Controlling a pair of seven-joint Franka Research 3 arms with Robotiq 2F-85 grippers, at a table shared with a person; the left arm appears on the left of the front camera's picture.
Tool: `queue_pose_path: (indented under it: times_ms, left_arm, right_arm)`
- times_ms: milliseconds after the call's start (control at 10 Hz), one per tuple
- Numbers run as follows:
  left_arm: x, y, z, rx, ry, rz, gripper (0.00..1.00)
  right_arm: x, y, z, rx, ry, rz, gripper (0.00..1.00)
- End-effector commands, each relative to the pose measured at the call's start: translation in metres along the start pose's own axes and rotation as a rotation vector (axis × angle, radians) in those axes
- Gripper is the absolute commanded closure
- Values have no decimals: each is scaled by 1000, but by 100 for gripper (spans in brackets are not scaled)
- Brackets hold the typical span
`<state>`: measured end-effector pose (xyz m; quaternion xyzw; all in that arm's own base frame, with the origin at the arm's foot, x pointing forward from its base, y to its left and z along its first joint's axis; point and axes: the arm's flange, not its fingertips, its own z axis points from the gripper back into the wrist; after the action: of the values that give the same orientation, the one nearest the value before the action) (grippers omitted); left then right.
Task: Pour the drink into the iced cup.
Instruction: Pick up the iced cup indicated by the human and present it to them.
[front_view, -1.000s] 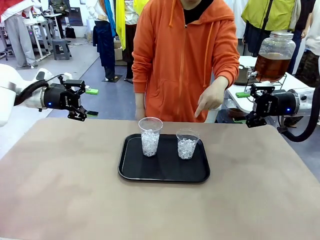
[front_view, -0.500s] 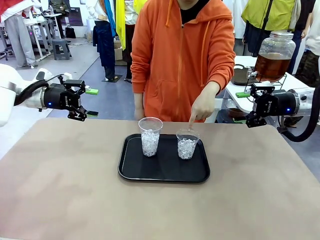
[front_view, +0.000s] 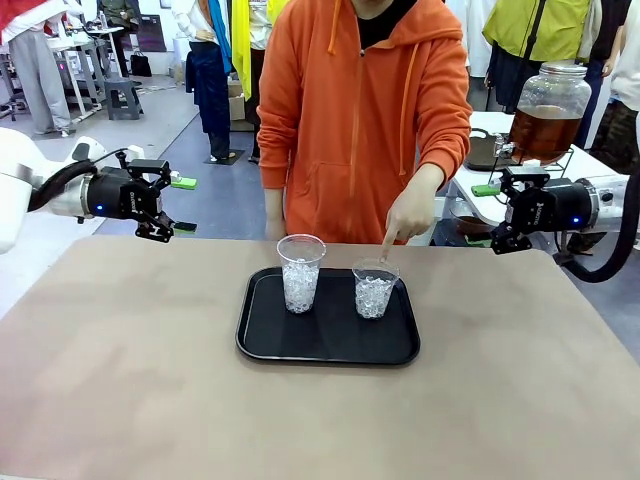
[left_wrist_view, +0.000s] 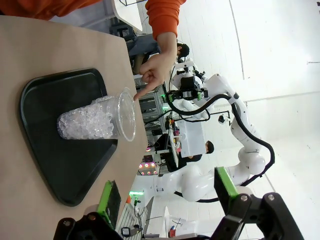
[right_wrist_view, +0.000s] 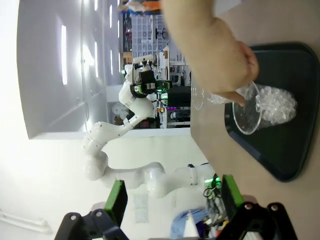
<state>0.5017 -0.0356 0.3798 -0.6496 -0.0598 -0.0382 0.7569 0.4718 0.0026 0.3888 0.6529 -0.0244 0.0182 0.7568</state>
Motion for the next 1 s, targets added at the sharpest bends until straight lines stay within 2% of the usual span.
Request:
queue_pose_path:
  times_ms: [0, 200, 400, 500, 600, 900]
  left_arm:
    - [-2, -1, 0, 4, -4, -18, 0]
    - [-2, -1, 0, 4, -4, -18, 0]
    - [-2, -1, 0, 4, -4, -18, 0]
    - [-2, -1, 0, 4, -4, -18, 0]
    - [-2, -1, 0, 4, -4, -18, 0]
    - [-2, -1, 0, 4, -4, -18, 0]
  right_arm:
    - [-7, -8, -4, -16, -17, 291, 0]
    - [-14, -20, -4, -2, -29, 546, 0]
    - [-16, -25, -3, -17, -5, 669, 0]
    - [-18, -23, 0, -49, 18, 625, 0]
    - [-11, -17, -4, -6, -3, 612, 0]
    - [-11, -17, -4, -6, -3, 612, 0]
